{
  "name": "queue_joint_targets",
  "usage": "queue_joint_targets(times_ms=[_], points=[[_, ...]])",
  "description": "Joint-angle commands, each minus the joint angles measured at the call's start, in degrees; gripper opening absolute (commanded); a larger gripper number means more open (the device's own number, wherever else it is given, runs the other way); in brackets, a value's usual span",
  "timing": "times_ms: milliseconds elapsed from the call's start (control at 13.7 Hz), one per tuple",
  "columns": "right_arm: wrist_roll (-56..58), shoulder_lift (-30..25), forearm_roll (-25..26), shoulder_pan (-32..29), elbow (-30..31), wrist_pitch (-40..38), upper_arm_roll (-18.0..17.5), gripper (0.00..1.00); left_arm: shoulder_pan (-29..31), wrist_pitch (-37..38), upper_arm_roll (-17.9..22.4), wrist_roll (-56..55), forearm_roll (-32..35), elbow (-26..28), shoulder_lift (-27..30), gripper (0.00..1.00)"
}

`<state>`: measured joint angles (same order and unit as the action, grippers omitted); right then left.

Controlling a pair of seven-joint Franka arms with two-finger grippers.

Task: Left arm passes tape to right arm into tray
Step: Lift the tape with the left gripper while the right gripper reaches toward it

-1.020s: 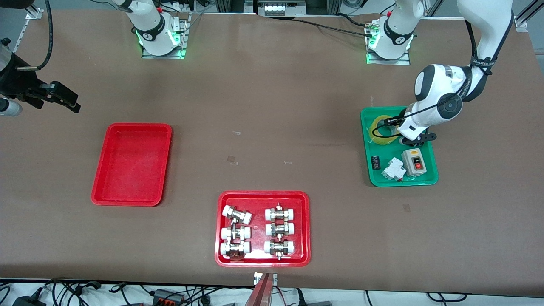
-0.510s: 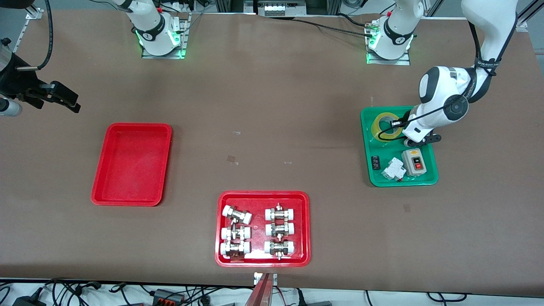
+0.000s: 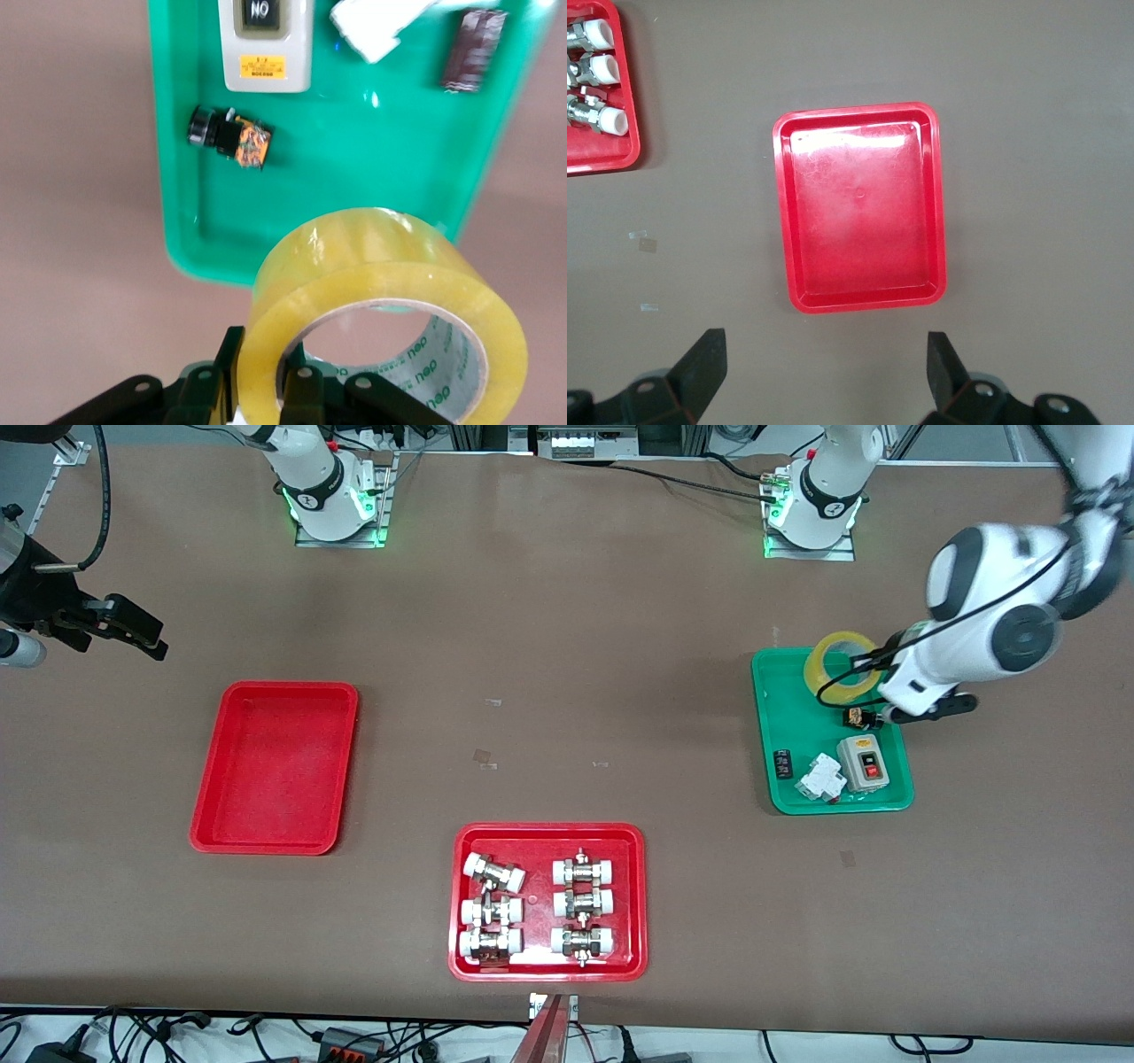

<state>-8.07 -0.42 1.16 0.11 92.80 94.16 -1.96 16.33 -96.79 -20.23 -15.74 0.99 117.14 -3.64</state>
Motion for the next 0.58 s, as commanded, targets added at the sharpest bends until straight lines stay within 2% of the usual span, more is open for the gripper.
queue_joint_targets(times_ms=[0, 146, 364, 510], points=[[0.33, 0.60, -0.20, -0.46, -0.87, -0.73, -0.06, 1.00, 0.20, 16.15, -1.75, 1.15, -3.44, -16.37, -1.37, 0.01], [0.77, 0.60, -0.20, -0.55, 0.44, -0.91, 0.12, 1.00, 0.11, 18.57, -3.75, 1.15, -9.48, -21.40, -0.93, 0.01], [0.95, 1.30, -1.51, -1.86, 2.29, -1.00, 0.47, 1.00, -0.07, 9.38, -10.96, -0.16, -14.42, -25.90, -5.66, 0.01], [1.73, 1.65, -6.14, -3.88, 3.87, -1.00, 0.47, 1.00, -0.85, 3.82, -11.41, -0.69, -21.34, -27.39, -9.53, 0.01]])
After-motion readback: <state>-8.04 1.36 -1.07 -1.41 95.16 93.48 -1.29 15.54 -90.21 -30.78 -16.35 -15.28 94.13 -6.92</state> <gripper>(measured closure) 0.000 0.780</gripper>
